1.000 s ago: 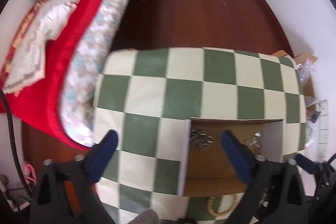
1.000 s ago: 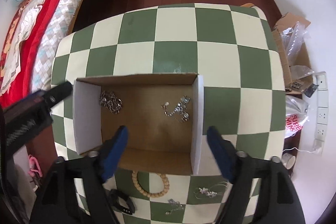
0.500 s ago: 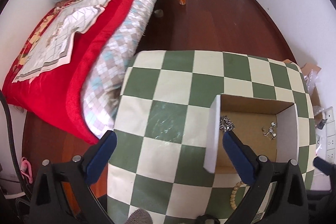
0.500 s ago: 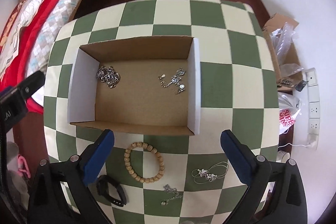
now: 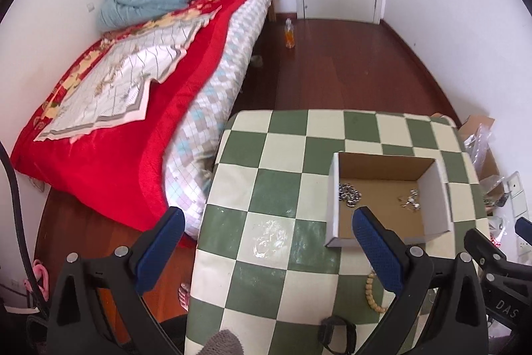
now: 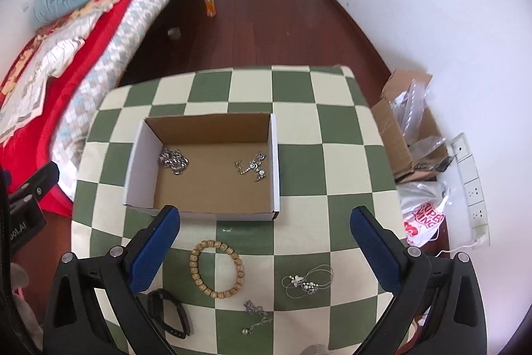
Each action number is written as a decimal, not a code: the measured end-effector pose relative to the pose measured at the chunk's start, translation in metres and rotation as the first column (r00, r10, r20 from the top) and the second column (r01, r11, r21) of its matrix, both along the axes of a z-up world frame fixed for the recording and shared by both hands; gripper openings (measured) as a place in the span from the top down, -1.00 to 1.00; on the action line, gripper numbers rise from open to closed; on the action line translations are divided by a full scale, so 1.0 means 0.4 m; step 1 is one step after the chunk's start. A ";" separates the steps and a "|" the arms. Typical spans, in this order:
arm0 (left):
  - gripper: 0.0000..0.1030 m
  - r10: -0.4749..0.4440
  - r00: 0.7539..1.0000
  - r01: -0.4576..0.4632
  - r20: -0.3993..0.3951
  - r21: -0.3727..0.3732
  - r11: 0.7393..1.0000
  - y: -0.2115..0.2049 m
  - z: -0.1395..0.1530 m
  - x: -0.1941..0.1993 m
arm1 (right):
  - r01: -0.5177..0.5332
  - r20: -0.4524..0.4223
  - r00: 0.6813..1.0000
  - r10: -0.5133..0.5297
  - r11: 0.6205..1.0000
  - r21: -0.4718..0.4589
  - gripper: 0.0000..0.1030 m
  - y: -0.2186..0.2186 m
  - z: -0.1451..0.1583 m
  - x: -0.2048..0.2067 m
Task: Organize jewelry
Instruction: 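Raise both open tools away from the box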
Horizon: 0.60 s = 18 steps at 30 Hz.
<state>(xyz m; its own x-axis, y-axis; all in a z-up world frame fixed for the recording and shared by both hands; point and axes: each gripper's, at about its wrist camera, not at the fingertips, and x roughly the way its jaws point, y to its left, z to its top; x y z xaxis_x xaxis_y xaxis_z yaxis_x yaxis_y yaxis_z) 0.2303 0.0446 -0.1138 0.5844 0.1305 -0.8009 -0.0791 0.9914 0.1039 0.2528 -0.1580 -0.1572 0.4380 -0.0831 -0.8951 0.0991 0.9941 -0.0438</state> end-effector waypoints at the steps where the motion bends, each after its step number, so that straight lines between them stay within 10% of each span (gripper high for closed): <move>1: -1.00 -0.005 1.000 0.005 0.013 -0.003 1.000 -0.003 0.014 -0.018 | 0.000 0.010 1.000 0.000 1.000 0.005 -1.00 -0.001 0.010 -0.010; 9: -1.00 -0.002 0.999 -0.001 0.042 0.063 0.998 -0.029 0.052 -0.119 | -0.020 0.063 0.998 0.013 0.993 0.118 -1.00 -0.038 0.077 -0.117; 18: -1.00 -0.052 0.981 0.068 -0.187 0.082 0.994 -0.110 -0.162 -0.133 | 0.172 -0.113 0.981 -0.159 0.978 0.116 -1.00 -0.223 -0.082 -0.210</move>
